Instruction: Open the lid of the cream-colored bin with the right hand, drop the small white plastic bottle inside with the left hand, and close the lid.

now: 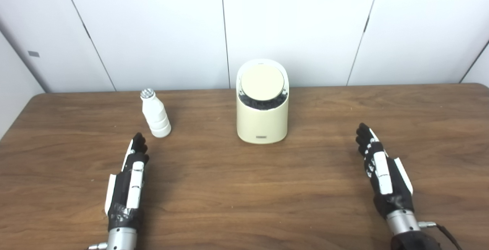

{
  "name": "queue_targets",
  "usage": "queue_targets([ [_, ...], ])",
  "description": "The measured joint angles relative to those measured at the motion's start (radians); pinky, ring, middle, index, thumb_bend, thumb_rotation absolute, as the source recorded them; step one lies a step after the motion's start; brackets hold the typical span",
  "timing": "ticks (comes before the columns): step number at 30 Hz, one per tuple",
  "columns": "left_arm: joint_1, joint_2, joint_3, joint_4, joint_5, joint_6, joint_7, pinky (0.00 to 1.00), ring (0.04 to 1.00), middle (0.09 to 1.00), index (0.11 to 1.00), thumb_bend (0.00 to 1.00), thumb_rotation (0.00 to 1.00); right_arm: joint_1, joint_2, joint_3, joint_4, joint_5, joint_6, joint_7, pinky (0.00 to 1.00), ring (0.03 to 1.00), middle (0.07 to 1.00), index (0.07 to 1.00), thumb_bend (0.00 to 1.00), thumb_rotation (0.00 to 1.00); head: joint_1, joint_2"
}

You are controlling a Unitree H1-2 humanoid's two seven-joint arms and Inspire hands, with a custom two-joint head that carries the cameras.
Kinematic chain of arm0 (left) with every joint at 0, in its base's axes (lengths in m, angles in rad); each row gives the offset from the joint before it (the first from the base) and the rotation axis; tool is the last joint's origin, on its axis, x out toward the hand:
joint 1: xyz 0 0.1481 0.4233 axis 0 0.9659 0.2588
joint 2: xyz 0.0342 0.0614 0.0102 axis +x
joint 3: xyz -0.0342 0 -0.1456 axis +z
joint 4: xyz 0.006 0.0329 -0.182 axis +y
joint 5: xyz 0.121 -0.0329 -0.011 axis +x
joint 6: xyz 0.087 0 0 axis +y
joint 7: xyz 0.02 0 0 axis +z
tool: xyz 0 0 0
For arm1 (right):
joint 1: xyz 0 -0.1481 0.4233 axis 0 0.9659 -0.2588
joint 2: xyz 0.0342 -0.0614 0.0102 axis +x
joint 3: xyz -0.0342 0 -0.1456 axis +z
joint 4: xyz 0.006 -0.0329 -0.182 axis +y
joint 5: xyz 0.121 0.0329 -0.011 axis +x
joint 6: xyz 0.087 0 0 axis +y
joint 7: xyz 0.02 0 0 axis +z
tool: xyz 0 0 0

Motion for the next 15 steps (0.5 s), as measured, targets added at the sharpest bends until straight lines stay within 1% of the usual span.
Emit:
queue_targets([
  [8,0.000,0.000,0.000,0.000,-0.001,0.000,-0.001,1.00,0.988,0.990,0.997,0.41,0.85,0.000,0.000,0.000,0.000,0.000,0.000,-0.001,1.00,0.964,0.960,0.940,0.55,1.00,-0.002,0.003],
  [15,0.000,0.001,0.000,0.001,-0.006,0.000,-0.001,1.00,0.979,0.982,0.996,0.42,0.85,0.000,0.001,0.003,0.000,-0.005,0.000,-0.008,1.00,0.961,0.957,0.937,0.58,1.00,-0.003,0.003],
])
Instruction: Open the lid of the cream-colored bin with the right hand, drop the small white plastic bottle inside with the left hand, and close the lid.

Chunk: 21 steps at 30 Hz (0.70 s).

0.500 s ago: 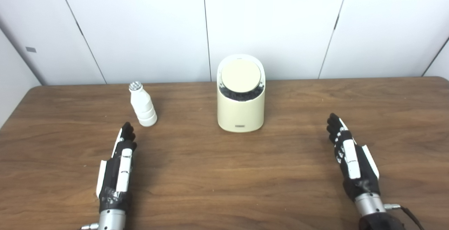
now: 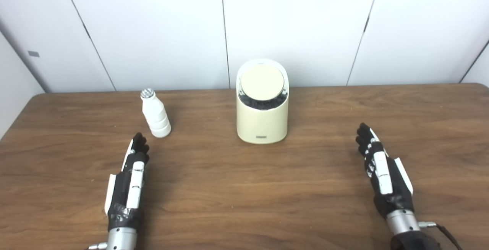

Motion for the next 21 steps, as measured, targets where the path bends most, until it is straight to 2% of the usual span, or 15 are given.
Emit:
queue_targets([
  [6,0.000,0.001,-0.002,0.000,0.001,0.000,0.000,1.00,0.986,0.988,1.000,0.42,0.83,0.000,0.000,0.003,-0.003,-0.011,0.002,-0.006,1.00,0.961,0.957,0.938,0.60,0.99,0.003,-0.005],
  [9,0.000,0.004,-0.008,0.000,0.015,-0.001,0.000,1.00,0.979,0.986,1.000,0.42,0.82,0.000,-0.003,0.007,-0.013,-0.039,0.016,-0.011,0.98,0.950,0.958,0.938,0.62,0.94,0.006,-0.012],
  [12,0.002,0.010,-0.017,0.000,0.029,-0.009,-0.002,1.00,0.980,0.983,1.000,0.40,0.79,-0.003,-0.013,0.015,-0.048,-0.074,0.063,-0.013,0.99,0.955,0.960,0.926,0.63,0.85,0.003,-0.011],
  [15,0.004,0.012,-0.017,0.000,0.035,-0.011,-0.002,0.99,0.978,0.977,0.999,0.40,0.79,-0.025,-0.015,0.018,-0.089,-0.079,0.114,-0.012,0.99,0.951,0.956,0.924,0.64,0.81,-0.003,-0.006],
  [18,0.005,0.015,-0.020,0.000,0.036,-0.013,-0.003,1.00,0.986,0.984,1.000,0.40,0.83,-0.078,-0.020,0.033,-0.123,-0.096,0.169,-0.009,0.95,0.933,0.950,0.922,0.61,0.76,-0.005,-0.006],
  [21,0.004,0.016,-0.027,0.000,0.036,-0.015,-0.005,1.00,0.997,0.986,1.000,0.43,0.82,-0.141,-0.037,0.054,-0.149,-0.124,0.201,-0.004,0.93,0.940,0.950,0.921,0.62,0.69,-0.008,-0.005],
])
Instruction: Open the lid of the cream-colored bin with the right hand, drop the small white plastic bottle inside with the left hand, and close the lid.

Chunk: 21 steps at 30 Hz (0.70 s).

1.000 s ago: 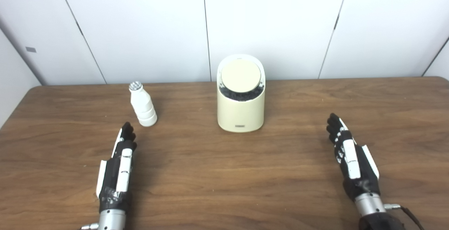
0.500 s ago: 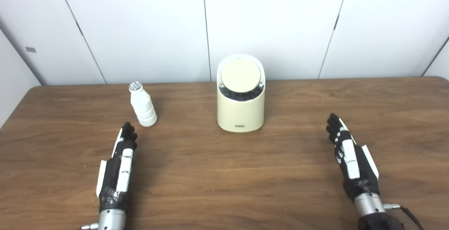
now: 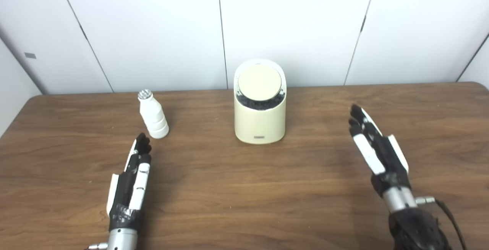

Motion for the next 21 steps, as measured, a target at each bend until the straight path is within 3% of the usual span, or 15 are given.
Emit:
queue_targets([
  [5,0.000,0.000,-0.003,0.000,0.003,0.000,0.001,1.00,0.994,0.984,1.000,0.41,0.82,-0.095,-0.013,0.022,0.005,-0.047,0.032,0.000,0.86,0.925,0.939,0.913,0.69,0.59,-0.003,0.000],
  [12,0.000,0.000,-0.009,0.000,0.012,-0.018,0.002,1.00,0.987,0.981,0.998,0.41,0.82,-0.235,-0.055,0.094,0.042,-0.157,0.082,0.016,0.90,0.919,0.922,0.909,0.78,0.53,-0.006,-0.002],
  [21,0.000,-0.005,-0.010,0.000,0.031,-0.020,0.007,0.99,0.984,0.977,0.998,0.41,0.80,-0.378,-0.057,0.163,0.200,-0.226,0.088,0.039,0.88,0.940,0.939,0.922,0.88,0.42,-0.002,-0.003],
])
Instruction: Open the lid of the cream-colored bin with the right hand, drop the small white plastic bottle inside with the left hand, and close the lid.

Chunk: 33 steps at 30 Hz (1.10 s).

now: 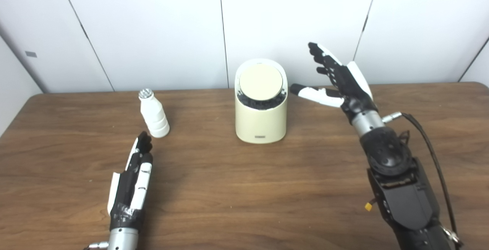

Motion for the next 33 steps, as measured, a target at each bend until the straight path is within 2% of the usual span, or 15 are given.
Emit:
queue_targets([
  [5,0.000,-0.007,-0.003,-0.002,0.032,0.006,0.007,0.99,0.979,0.974,0.997,0.37,0.81,-0.094,-0.002,0.043,0.077,-0.037,0.010,0.021,0.85,0.936,0.939,0.926,0.89,0.40,0.008,0.002],
  [7,0.000,-0.010,-0.004,-0.004,0.043,0.010,0.009,0.98,0.972,0.967,0.994,0.36,0.81,-0.131,-0.004,0.057,0.113,-0.045,0.002,0.023,0.83,0.923,0.928,0.917,0.95,0.43,0.011,0.002],
  [11,0.001,-0.012,-0.004,-0.005,0.054,0.017,0.013,0.98,0.972,0.967,0.992,0.36,0.81,-0.178,-0.009,0.080,0.179,-0.066,-0.018,0.023,0.81,0.911,0.923,0.917,0.97,0.45,0.020,0.006],
  [16,0.001,-0.017,-0.004,-0.005,0.056,0.017,0.013,0.99,0.972,0.963,0.989,0.38,0.78,-0.200,-0.006,0.118,0.225,-0.105,-0.019,0.024,0.82,0.906,0.928,0.916,0.89,0.39,0.020,0.006],
  [22,0.000,-0.024,-0.004,-0.007,0.071,0.022,0.014,0.99,0.976,0.969,0.993,0.36,0.78,-0.237,0.015,0.137,0.269,-0.127,-0.019,0.024,0.84,0.913,0.927,0.914,0.85,0.30,0.021,0.008],
  [33,0.001,-0.031,-0.004,-0.009,0.070,0.022,0.013,0.99,0.970,0.967,0.985,0.35,0.77,-0.246,0.013,0.169,0.277,-0.189,-0.019,0.024,0.88,0.920,0.926,0.912,0.88,0.35,0.031,0.017],
])
